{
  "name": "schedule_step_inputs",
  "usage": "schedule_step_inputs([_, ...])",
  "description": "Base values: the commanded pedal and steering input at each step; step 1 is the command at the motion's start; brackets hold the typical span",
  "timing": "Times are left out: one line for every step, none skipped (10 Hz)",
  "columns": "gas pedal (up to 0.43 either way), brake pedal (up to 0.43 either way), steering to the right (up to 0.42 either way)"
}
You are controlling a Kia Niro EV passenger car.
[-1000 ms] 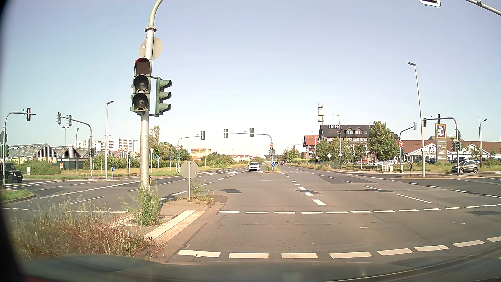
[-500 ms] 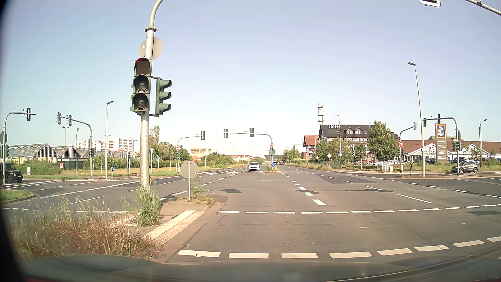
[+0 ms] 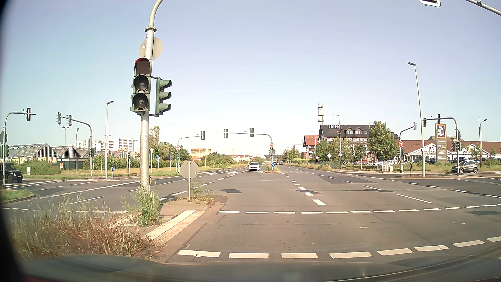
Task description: Follow the waypoints while adhering to traffic rules and regulations
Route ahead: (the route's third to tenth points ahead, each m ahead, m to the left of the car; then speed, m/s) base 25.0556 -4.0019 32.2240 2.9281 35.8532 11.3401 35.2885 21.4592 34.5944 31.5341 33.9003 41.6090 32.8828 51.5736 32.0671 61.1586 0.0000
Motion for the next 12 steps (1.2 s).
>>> schedule_step_inputs([0.000,0.293,-0.002])
schedule_step_inputs([0.000,0.299,-0.002])
schedule_step_inputs([0.000,0.293,-0.002])
schedule_step_inputs([0.000,0.293,-0.002])
schedule_step_inputs([0.000,0.293,-0.002])
schedule_step_inputs([0.000,0.299,-0.002])
schedule_step_inputs([0.000,0.293,-0.002])
schedule_step_inputs([0.000,0.299,-0.002])
schedule_step_inputs([0.000,0.293,-0.002])
schedule_step_inputs([0.000,0.293,-0.002])
schedule_step_inputs([0.000,0.293,-0.002])
schedule_step_inputs([0.000,0.299,-0.002])
